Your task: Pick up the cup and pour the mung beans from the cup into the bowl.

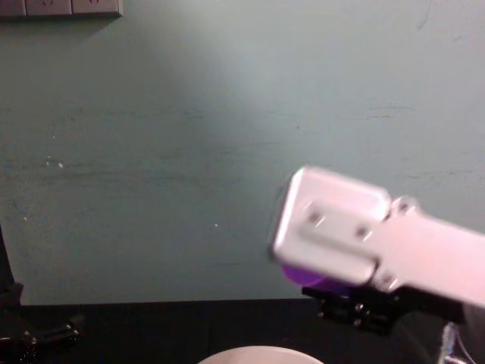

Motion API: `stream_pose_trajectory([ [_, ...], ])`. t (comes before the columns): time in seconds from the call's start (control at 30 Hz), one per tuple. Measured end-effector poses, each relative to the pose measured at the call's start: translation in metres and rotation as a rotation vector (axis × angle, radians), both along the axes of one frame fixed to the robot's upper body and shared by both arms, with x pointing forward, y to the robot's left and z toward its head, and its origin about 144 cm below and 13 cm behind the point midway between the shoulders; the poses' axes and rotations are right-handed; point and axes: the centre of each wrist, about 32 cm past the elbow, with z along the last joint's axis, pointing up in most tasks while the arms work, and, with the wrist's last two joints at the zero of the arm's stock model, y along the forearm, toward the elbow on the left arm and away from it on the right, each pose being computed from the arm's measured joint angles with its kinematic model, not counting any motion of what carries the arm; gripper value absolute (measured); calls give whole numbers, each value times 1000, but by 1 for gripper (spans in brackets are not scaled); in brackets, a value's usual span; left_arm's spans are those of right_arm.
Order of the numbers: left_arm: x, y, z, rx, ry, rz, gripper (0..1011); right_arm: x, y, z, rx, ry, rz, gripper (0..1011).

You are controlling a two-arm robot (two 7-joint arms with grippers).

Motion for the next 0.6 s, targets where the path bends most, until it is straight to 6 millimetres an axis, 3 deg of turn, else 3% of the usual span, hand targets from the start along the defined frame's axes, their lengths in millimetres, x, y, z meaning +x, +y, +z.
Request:
stream_pose_trajectory([
  [0.6, 0, 0, 0, 0, 0, 0, 1000, 17, -71, -28, 647, 287, -10, 726],
])
